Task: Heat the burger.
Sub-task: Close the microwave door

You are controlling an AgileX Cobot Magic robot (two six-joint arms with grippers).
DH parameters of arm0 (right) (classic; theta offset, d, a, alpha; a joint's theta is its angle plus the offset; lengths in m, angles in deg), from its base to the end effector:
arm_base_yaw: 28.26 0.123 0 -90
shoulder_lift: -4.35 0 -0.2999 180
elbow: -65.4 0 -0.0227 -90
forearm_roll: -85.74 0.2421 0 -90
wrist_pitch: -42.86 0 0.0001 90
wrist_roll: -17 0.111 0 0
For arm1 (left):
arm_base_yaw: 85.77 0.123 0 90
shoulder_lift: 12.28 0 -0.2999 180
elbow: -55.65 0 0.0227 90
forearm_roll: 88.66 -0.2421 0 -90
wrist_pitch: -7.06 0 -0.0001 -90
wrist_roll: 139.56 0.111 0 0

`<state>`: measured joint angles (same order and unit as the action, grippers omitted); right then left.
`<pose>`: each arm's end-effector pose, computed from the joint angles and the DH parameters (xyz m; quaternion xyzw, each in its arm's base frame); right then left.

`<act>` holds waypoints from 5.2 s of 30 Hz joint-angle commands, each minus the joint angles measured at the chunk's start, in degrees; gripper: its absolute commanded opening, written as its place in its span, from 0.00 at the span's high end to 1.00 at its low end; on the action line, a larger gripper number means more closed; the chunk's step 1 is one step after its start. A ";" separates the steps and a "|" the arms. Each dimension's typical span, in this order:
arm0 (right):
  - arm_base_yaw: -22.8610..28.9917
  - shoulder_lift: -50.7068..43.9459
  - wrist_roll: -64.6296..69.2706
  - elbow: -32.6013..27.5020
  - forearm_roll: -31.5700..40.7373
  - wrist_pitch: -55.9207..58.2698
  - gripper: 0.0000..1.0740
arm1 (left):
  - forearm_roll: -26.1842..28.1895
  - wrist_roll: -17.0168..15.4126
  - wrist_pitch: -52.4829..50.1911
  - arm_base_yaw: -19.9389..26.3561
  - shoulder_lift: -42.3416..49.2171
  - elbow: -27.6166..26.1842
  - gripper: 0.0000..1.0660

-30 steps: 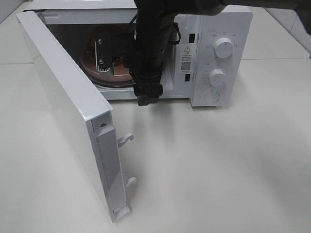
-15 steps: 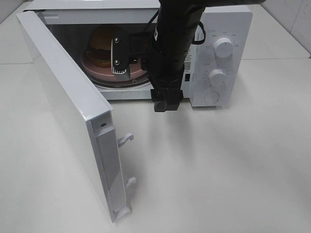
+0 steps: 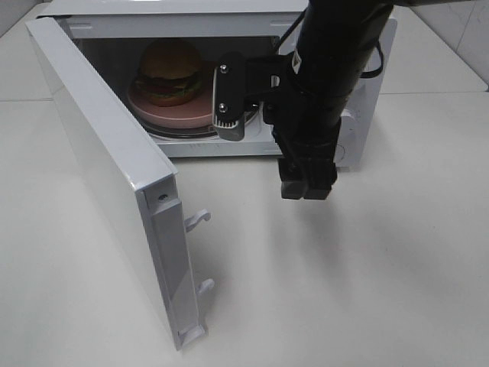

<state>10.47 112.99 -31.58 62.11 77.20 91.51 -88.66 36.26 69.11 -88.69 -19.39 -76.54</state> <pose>0.2933 0.2194 0.2339 -0.7068 0.6842 -0.0776 0.1621 -0.0136 0.0007 0.2674 -0.0094 0.8525 -0.0324 0.5217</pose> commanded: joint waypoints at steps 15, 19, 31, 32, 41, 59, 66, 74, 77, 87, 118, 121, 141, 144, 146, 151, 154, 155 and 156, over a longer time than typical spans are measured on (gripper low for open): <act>-1.49 -13.01 20.34 -15.58 0.00 -1.32 0.29 | 0.00 0.23 -0.69 0.06 0.29 0.23 0.04; -3.72 -14.90 28.59 -18.22 -0.40 -3.84 0.24 | 0.00 0.23 -0.69 0.06 0.29 0.23 0.04; -17.59 -18.22 43.60 -23.32 -1.03 -5.56 0.18 | 0.00 0.29 -0.69 0.06 0.29 0.23 0.04; -20.91 -18.39 48.59 -23.32 -1.49 -5.61 0.19 | 0.00 0.29 -0.69 0.06 0.29 0.23 0.04; -33.35 -18.68 51.97 -23.32 -2.12 -4.41 0.27 | 0.00 0.29 -0.69 0.06 0.29 0.23 0.04; -35.70 -37.76 51.80 -35.52 2.41 -0.80 0.29 | 0.00 0.29 -0.69 0.06 0.29 0.23 0.04; -35.70 -51.17 51.74 -39.99 3.27 1.49 0.29 | 0.00 0.29 -0.69 0.06 0.29 0.23 0.04; -35.70 -68.64 51.34 -44.75 3.90 2.75 0.29 | 0.00 0.29 -0.69 0.06 0.29 0.23 0.04; -35.70 -74.48 50.88 -44.81 4.76 4.41 0.29 | 0.00 0.29 -0.69 0.06 0.29 0.23 0.04; -35.70 -91.33 50.88 -46.12 4.76 6.65 0.29 | 0.00 0.29 -0.69 0.06 0.29 0.23 0.04; -35.41 -103.19 50.71 -46.35 4.70 6.65 0.29 | 0.00 0.34 -0.69 0.06 0.34 0.23 0.04; -35.41 -103.19 50.71 -46.35 4.70 6.65 0.29 | 0.00 0.34 -0.69 0.06 0.34 0.23 0.04; -35.41 -103.19 50.71 -46.35 4.70 6.65 0.29 | 0.00 0.34 -0.69 0.06 0.34 0.23 0.04; -35.41 -103.19 50.71 -46.35 4.70 6.65 0.29 | 0.00 0.34 -0.69 0.06 0.34 0.23 0.04; -35.41 -103.19 50.71 -46.35 4.70 6.65 0.29 | -0.97 0.34 -0.69 0.06 0.34 0.23 0.04; -35.41 -103.19 50.71 -46.35 4.70 6.65 0.29 | -1.20 0.00 -0.69 0.06 0.34 0.23 0.04; -35.41 -103.19 50.71 -46.35 4.70 6.65 0.29 | -1.89 0.00 -2.01 0.06 -0.17 -0.80 0.04; -35.41 -103.19 50.71 -46.35 4.70 6.65 0.29 | -2.12 0.00 -3.27 0.06 -0.69 -1.20 0.04; -35.41 -103.19 50.71 -46.35 4.70 6.65 0.29 | -2.12 0.00 -3.27 0.06 -0.69 -1.20 0.04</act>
<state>-24.93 11.52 19.41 15.81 81.84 98.50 -90.20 36.37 67.45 -88.69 -20.02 -77.17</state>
